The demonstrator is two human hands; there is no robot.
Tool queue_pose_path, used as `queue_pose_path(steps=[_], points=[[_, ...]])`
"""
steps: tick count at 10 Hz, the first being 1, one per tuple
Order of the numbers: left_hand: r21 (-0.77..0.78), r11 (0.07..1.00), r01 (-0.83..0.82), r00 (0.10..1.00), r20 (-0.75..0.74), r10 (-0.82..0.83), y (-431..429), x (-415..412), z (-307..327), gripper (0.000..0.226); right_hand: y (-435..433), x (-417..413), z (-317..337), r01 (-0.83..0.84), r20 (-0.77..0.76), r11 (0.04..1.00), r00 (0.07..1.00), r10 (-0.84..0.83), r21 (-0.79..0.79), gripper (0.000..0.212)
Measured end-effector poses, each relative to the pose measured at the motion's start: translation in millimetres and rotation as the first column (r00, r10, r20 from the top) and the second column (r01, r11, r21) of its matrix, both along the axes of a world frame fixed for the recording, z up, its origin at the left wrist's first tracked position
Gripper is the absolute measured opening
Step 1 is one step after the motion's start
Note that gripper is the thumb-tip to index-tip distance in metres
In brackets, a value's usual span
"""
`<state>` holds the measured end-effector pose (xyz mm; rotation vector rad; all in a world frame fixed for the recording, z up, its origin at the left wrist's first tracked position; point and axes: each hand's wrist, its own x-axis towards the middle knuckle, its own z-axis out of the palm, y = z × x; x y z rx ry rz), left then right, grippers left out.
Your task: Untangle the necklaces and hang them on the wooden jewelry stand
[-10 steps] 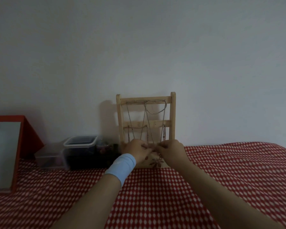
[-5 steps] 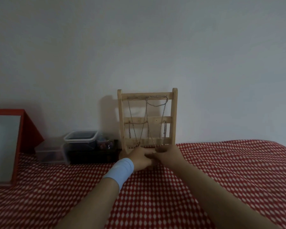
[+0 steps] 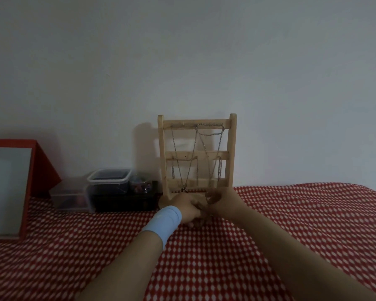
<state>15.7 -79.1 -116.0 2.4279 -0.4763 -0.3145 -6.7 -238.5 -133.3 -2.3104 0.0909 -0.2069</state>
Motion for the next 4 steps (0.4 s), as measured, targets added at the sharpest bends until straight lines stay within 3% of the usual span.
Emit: queue_pose_path(steps=[2,4], points=[[0.036,0.999,-0.018,0.987,0.163,0.012,-10.7,1.6,-13.6,0.021,-5.5,0.4,-6.8,0.057,0.037,0.992,0.998,-0.053,-0.114,0.005],[0.101,0.992,-0.079,0.984,0.166,0.061,-3.9,0.1,-13.0,0.028,-2.1,-0.3,-3.5,0.019,0.017,0.982,1.000,-0.016,-0.189,0.014]])
